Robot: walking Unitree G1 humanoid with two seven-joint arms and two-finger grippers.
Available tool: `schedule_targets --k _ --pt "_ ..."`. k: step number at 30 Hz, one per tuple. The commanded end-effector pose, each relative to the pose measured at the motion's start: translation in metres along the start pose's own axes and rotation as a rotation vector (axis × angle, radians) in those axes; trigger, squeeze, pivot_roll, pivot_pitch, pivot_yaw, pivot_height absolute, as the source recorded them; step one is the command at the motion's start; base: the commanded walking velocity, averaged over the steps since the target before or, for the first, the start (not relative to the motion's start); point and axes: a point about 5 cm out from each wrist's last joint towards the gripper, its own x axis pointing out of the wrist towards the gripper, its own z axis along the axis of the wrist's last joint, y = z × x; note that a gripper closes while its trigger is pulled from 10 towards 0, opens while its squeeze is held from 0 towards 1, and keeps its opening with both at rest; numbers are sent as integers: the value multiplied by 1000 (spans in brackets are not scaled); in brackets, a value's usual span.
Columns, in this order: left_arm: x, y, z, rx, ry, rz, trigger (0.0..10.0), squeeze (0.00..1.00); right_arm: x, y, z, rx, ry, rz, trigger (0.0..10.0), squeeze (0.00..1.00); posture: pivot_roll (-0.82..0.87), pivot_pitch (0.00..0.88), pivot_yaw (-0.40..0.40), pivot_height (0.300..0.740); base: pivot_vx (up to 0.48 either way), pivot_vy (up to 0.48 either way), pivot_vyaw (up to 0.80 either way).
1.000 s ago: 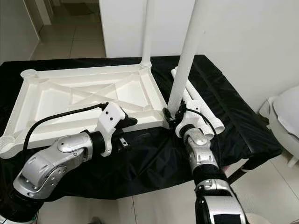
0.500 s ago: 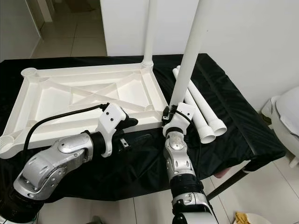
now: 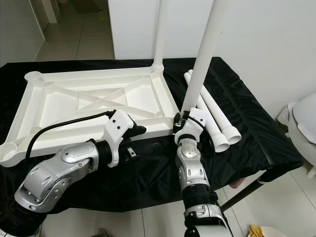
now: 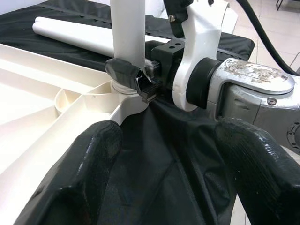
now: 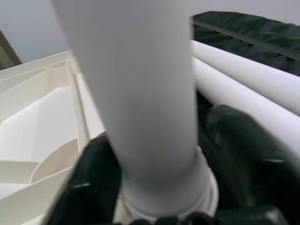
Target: Building children table
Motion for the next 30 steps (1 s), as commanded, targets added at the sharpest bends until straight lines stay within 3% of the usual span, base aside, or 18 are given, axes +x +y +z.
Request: schedule_targets --k 1,5,8,11,12,13,16,19,24,30 --pt "0 -6 1 1 0 -60 10000 0 2 -9 -1 15 10 20 10000 1000 -11 0 -33 740 0 0 0" --pt "0 -6 1 -1 -2 -57 10000 0 6 -10 5 43 -11 143 10000 1000 -12 0 -34 740 0 0 0" --pt "0 -6 1 -4 -3 -57 10000 0 10 -11 10 40 -22 307 10000 1000 -17 4 -32 740 0 0 0" --pt "0 -6 1 -4 -3 -57 10000 0 11 -12 12 24 -23 347 10000 1000 -17 4 -32 740 0 0 0" --pt "0 -5 1 -4 -3 -56 10000 0 14 -15 13 0 -17 415 10000 0 -16 6 -29 740 0 0 0" --pt "0 -5 1 -3 -3 -55 10000 0 15 -18 14 -19 -15 488 10000 0 -17 8 -28 740 0 0 0" --pt "0 -4 2 -3 -3 -54 10000 0 16 -20 15 -29 -13 535 10000 0 -16 9 -25 740 0 0 0" --pt "-1 -2 3 0 -3 -51 10000 0 20 -31 16 -125 -1 704 10000 0 -18 12 -16 740 0 0 0" --pt "-2 0 3 3 -3 -47 10000 0 23 -42 15 -192 22 822 10000 0 -15 14 -7 740 0 0 0" --pt "-2 2 4 8 -2 -45 10000 0 29 -48 17 -215 33 850 10000 0 -16 12 -2 740 0 0 0"
